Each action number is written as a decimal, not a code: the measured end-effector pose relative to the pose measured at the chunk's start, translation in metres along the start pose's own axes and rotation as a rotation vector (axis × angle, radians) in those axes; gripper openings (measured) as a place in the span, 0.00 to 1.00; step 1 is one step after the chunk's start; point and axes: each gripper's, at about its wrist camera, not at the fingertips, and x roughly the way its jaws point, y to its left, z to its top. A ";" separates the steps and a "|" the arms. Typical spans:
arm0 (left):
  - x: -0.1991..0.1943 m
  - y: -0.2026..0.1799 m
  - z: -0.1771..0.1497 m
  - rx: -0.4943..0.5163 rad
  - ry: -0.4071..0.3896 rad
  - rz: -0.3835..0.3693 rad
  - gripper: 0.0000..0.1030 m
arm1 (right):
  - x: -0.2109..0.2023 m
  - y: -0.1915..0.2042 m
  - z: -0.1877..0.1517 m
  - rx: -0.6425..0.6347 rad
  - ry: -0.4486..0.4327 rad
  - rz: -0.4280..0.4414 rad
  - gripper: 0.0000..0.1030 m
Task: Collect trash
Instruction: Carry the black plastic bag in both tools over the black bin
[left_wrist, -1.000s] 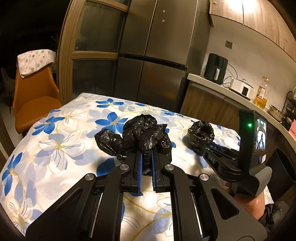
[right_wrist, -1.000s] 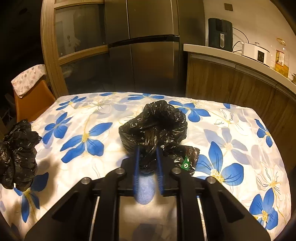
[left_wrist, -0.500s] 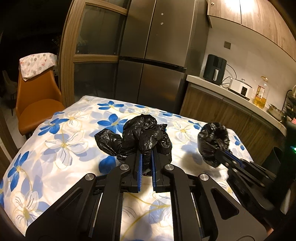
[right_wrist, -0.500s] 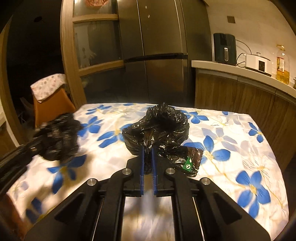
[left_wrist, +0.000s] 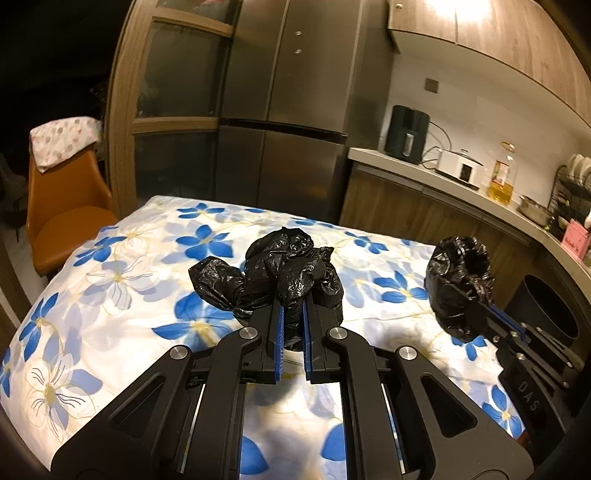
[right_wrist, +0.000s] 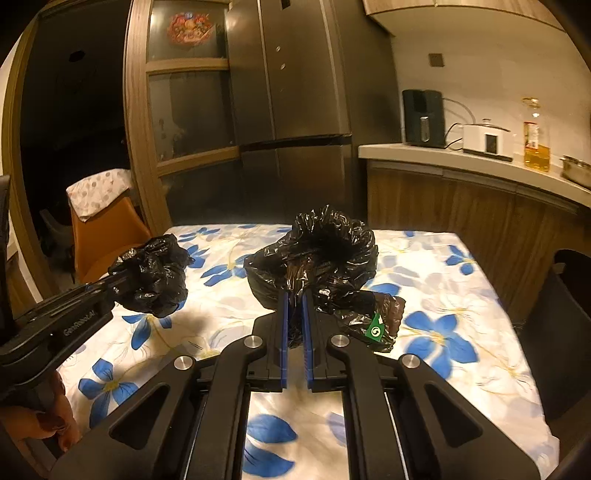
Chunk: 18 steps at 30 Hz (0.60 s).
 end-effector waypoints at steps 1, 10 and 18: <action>-0.001 -0.004 0.000 0.004 0.001 -0.007 0.07 | -0.005 -0.004 0.000 0.008 -0.006 -0.010 0.07; -0.004 -0.053 -0.004 0.072 0.006 -0.088 0.07 | -0.038 -0.042 -0.002 0.042 -0.050 -0.108 0.07; 0.005 -0.109 -0.005 0.124 0.024 -0.190 0.07 | -0.062 -0.086 -0.004 0.093 -0.081 -0.210 0.07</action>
